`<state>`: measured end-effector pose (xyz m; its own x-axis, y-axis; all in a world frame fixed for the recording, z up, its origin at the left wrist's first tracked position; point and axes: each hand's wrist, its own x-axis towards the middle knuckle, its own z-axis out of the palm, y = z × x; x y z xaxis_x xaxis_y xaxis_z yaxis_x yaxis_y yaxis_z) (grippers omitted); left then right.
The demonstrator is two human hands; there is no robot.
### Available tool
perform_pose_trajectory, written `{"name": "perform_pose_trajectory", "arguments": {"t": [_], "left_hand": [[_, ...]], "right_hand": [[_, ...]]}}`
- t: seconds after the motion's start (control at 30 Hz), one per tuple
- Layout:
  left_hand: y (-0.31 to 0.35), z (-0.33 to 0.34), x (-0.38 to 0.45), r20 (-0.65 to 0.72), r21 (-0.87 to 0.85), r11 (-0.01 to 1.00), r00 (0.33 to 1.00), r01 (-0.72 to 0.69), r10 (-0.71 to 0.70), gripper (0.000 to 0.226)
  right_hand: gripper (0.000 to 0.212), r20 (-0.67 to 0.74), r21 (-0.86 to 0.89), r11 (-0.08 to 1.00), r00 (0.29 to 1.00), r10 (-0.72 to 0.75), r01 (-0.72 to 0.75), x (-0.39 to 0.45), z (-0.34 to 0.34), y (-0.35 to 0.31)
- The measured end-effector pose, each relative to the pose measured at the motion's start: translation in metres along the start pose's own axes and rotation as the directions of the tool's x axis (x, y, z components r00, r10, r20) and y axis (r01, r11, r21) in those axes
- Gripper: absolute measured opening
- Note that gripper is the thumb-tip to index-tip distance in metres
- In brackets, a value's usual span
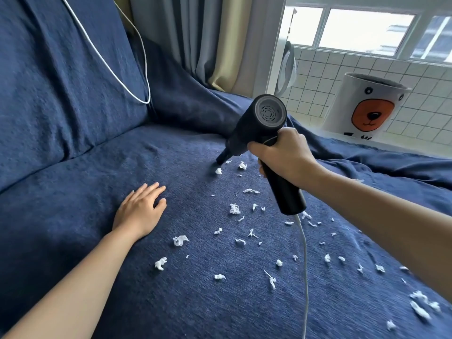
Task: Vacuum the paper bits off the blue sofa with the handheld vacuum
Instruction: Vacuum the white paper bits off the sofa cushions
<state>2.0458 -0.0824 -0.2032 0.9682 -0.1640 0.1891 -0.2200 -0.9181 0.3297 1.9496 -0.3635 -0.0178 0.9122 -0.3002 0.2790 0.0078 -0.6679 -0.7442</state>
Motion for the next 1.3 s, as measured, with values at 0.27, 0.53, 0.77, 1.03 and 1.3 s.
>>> {"name": "perform_pose_trajectory", "arguments": {"t": [0.27, 0.53, 0.77, 1.03, 1.3], "left_hand": [[0.000, 0.000, 0.000, 0.006, 0.004, 1.000, 1.000, 0.001, -0.001, 0.046], [-0.001, -0.001, -0.004, 0.007, 0.008, 1.000, 1.000, 0.003, -0.003, 0.046], [0.001, -0.002, -0.005, 0.006, 0.020, 1.000, 1.000, 0.010, -0.010, 0.047], [0.001, -0.003, -0.011, 0.007, 0.028, 1.000, 1.000, 0.015, -0.015, 0.048], [0.000, -0.003, -0.018, 0.008, 0.042, 0.999, 1.000, 0.016, -0.017, 0.048]], "right_hand": [[0.021, -0.056, -0.007, 0.999, 0.998, 0.041, -0.042, -0.005, -0.017, 0.007], [0.019, -0.083, 0.006, 0.998, 0.995, 0.059, -0.059, -0.018, -0.030, 0.000], [0.017, -0.043, 0.024, 0.995, 0.994, 0.096, -0.095, -0.031, -0.043, 0.001], [0.020, 0.028, 0.170, 0.978, 0.992, 0.121, -0.124, -0.033, -0.026, -0.004], [0.022, -0.009, 0.016, 0.998, 0.998, 0.063, -0.063, -0.044, -0.030, -0.005]]}}
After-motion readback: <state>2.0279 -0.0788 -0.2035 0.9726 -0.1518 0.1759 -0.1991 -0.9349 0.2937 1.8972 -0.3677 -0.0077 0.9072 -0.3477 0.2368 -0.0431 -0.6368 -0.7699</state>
